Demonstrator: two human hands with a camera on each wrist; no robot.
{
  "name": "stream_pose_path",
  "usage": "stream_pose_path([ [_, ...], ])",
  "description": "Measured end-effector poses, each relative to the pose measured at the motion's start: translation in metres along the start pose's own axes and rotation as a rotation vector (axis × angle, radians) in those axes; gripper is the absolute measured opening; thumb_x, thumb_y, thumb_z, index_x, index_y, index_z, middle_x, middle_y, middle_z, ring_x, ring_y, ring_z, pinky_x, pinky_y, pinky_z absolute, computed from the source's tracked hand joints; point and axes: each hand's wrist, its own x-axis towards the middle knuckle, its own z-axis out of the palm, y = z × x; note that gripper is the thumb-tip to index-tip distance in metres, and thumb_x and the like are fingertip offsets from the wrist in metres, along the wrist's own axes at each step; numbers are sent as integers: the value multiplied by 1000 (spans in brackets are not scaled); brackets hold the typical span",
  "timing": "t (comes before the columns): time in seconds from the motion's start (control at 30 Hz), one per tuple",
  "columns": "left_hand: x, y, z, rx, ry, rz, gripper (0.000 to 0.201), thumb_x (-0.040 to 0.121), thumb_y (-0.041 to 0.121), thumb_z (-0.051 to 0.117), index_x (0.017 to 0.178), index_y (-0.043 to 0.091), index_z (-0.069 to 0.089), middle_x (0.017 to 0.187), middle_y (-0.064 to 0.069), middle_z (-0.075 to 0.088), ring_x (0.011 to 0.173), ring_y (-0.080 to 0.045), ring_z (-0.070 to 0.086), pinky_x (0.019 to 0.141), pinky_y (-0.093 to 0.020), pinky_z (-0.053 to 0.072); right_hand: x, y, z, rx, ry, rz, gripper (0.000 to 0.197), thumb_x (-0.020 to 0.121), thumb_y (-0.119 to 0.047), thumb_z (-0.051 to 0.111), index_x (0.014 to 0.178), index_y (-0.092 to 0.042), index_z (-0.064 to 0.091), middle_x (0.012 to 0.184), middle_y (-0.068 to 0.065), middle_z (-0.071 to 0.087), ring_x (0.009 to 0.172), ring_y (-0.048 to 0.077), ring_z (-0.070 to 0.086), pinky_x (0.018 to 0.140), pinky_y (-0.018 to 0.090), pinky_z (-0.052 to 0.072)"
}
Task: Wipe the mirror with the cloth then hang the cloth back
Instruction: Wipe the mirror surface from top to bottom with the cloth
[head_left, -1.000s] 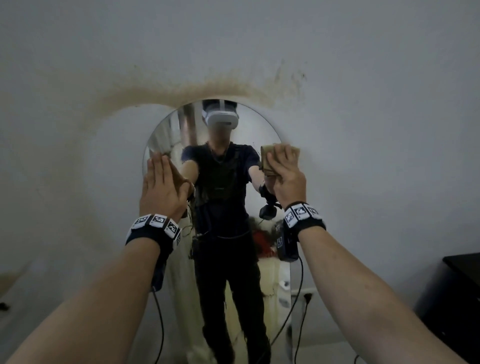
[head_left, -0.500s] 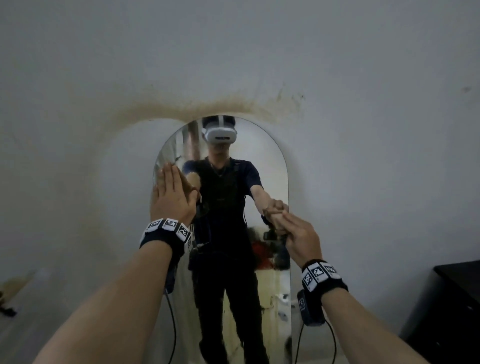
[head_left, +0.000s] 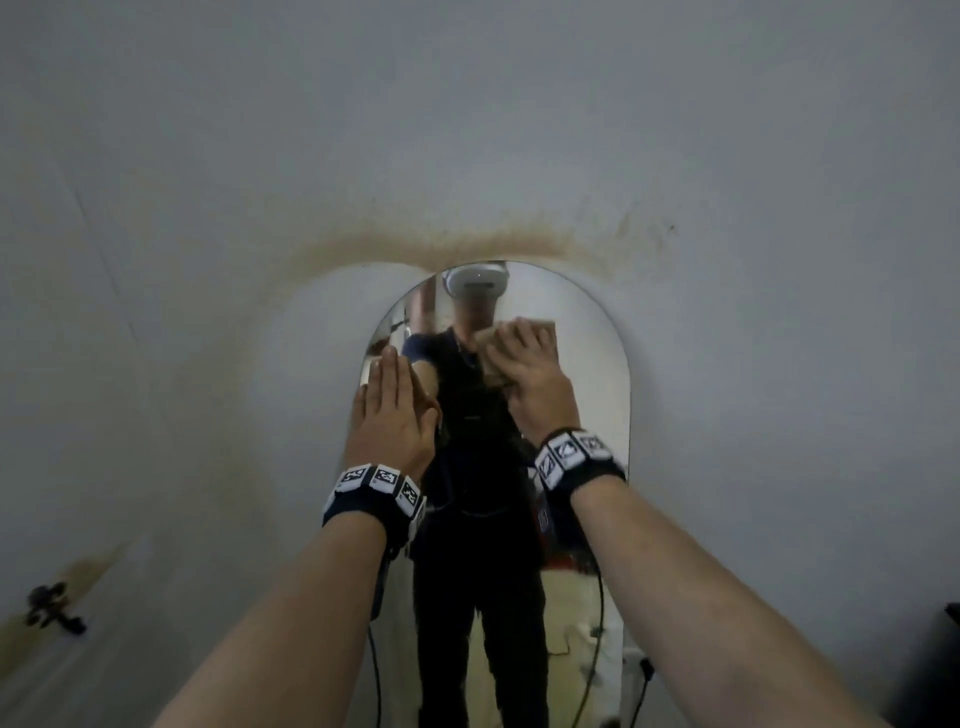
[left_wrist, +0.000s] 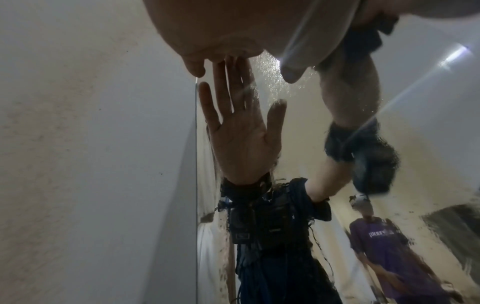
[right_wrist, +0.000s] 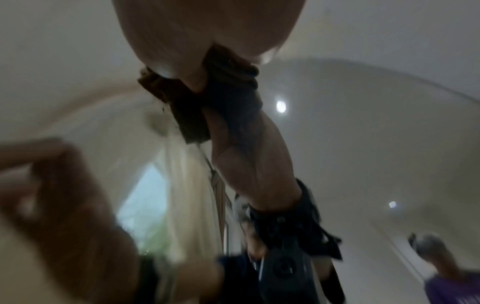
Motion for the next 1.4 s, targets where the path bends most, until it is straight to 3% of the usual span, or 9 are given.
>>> stream_pose_path([
  [0.2, 0, 0, -3, -4, -10, 14, 75, 99, 42, 32, 152, 13, -13, 160, -5, -20, 149, -20, -12, 122, -38, -1, -133, 4, 42, 66, -223, 46, 70, 74, -4, 28, 137, -25, 50, 152, -4, 33, 145, 22, 21, 111, 57, 25],
  [0.3, 0, 2, -4, -16, -14, 10, 77, 98, 44, 33, 152, 12, -12, 161, -6, -18, 150, -22, -11, 122, -40, 1, -166, 3, 48, 86, -269, 77, 70, 76, 4, 44, 138, -28, 46, 152, -9, 32, 145, 17, 19, 111, 53, 24],
  [0.43, -1, 2, -7, -29, -25, 5, 77, 98, 44, 34, 153, 13, -9, 161, -6, -16, 150, -22, -10, 122, -40, 2, -160, -9, 42, 94, -235, 124, 71, 66, 16, 61, 126, -23, 60, 143, -10, 41, 139, 19, 32, 113, 44, 21],
  [0.53, -1, 1, -9, -51, -30, 13, 77, 98, 44, 34, 153, 12, -9, 162, -6, -15, 149, -21, -12, 123, -40, 2, -143, -27, 19, 112, -148, 152, 59, 68, 16, 59, 116, -18, 68, 131, 3, 59, 125, 29, 52, 111, 38, 35],
  [0.63, -4, -5, -10, -74, -29, 47, 75, 99, 42, 32, 153, 14, -11, 161, -6, -17, 149, -19, -14, 121, -37, -5, -92, -43, -16, 202, 53, 189, 56, 74, 17, 54, 118, -15, 67, 130, 8, 60, 120, 25, 56, 108, 23, 34],
  [0.77, -8, -20, -6, -27, -9, 72, 69, 100, 38, 27, 153, 13, -10, 160, -5, -19, 149, -19, -13, 120, -35, -8, 33, -52, -51, 106, 278, 92, 52, 81, 7, 60, 128, -15, 60, 136, 9, 55, 127, 26, 50, 114, 41, 31],
  [0.93, -5, -37, 2, 22, -23, 132, 68, 99, 34, 25, 146, 17, -21, 160, -4, -21, 149, -19, -15, 121, -38, -5, 108, -45, -29, -47, 44, -32, 56, 71, 2, 59, 124, -12, 62, 136, 15, 54, 131, 39, 43, 111, 54, 29],
  [1.13, -1, -42, 7, 23, -7, 155, 73, 97, 22, 32, 147, 15, -21, 159, -4, -23, 148, -18, -17, 121, -35, -4, -21, -43, 44, 37, -19, -97, 61, 75, 5, 43, 131, -14, 56, 144, 6, 46, 140, 24, 31, 121, 37, 8],
  [1.4, -1, -38, 7, 49, -19, 138, 73, 94, 19, 32, 151, 9, -13, 160, -8, -21, 149, -21, -15, 123, -37, 0, -167, -48, 88, 158, -341, -52, 59, 82, -6, 43, 138, -25, 49, 151, -2, 37, 145, 17, 21, 113, 43, 20],
])
